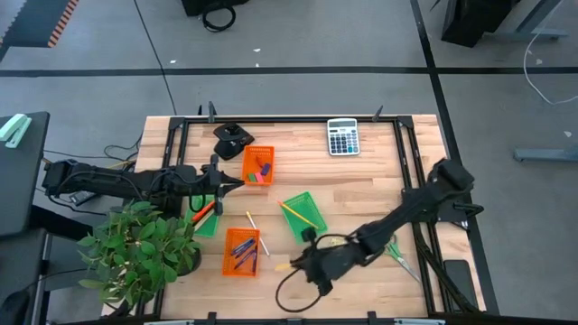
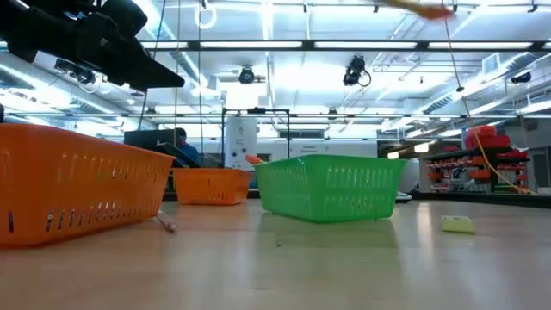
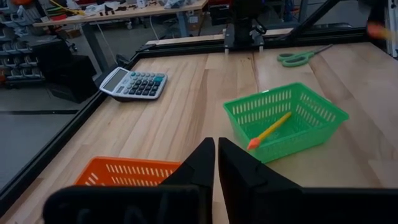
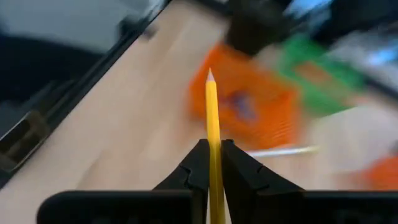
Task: Sort crayons/erasers/pens/pencils in bins
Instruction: Put the yellow pencil into the right green basket
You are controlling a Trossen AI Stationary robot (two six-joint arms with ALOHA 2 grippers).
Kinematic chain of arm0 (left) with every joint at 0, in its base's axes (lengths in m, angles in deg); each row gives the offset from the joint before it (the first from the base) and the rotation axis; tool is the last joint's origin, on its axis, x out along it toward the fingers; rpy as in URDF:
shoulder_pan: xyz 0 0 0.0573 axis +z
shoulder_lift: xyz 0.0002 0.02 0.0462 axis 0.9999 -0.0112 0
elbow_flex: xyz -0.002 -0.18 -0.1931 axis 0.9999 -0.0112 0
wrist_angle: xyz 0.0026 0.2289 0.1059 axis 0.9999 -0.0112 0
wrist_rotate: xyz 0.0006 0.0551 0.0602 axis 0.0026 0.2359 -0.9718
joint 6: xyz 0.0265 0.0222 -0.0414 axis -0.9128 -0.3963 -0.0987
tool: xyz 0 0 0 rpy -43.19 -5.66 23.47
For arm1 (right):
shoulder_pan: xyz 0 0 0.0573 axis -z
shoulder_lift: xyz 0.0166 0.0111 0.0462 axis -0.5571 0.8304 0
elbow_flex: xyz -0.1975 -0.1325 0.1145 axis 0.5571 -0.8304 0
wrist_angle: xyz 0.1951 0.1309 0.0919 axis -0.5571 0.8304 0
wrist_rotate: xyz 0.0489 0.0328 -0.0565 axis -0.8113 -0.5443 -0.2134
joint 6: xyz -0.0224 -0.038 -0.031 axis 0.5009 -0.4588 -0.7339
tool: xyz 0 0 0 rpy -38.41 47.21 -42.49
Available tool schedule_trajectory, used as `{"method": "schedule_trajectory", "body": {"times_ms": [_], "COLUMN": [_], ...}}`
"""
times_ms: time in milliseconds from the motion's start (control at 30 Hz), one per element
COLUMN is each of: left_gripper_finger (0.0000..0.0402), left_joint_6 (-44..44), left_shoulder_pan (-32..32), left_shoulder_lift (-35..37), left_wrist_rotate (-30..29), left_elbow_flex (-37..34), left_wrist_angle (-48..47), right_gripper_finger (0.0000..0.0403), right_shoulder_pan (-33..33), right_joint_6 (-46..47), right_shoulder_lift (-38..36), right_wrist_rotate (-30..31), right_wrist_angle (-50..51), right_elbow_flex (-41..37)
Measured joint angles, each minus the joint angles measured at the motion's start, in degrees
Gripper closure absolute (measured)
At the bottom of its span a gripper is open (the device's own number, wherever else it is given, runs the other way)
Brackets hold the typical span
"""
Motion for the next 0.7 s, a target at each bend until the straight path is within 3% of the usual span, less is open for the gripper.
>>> {"method": "schedule_trajectory", "body": {"times_ms": [67, 133, 267, 433, 600, 700], "left_gripper_finger": [0.037, 0.0368, 0.0366, 0.0372, 0.0373, 0.037], "left_joint_6": [0.1, 0.6, 0.7, 0.7, -0.2, -0.2], "left_shoulder_pan": [0.0, 0.0, 0.0, 0.0, 0.0, 0.0], "left_shoulder_lift": [0.0, 0.0, 0.0, 0.0, 0.0, 0.0], "left_wrist_rotate": [0.0, 0.0, 0.0, 0.0, 0.0, 0.0], "left_elbow_flex": [0.0, 0.0, 0.0, 0.0, 0.0, 0.0], "left_wrist_angle": [0.0, 0.1, 0.1, -0.1, 0.0, 0.0], "right_gripper_finger": [0.0363, 0.0363, 0.0363, 0.0363, 0.0363, 0.0363], "right_shoulder_pan": [0.6, 2.6, 8.1, 14.8, 17.8, 18.5], "right_joint_6": [-2.3, -4.4, -4.7, 0.8, 1.2, 1.3], "right_shoulder_lift": [-3.1, -5.2, -6.0, -5.4, -4.8, -4.6], "right_wrist_rotate": [5.5, 7.0, 2.5, 0.4, 0.4, 0.5], "right_wrist_angle": [-2.0, -7.4, -22.0, -26.5, -49.2, -56.6], "right_elbow_flex": [-0.6, -2.4, -7.5, -14.3, -22.8, -26.6]}}
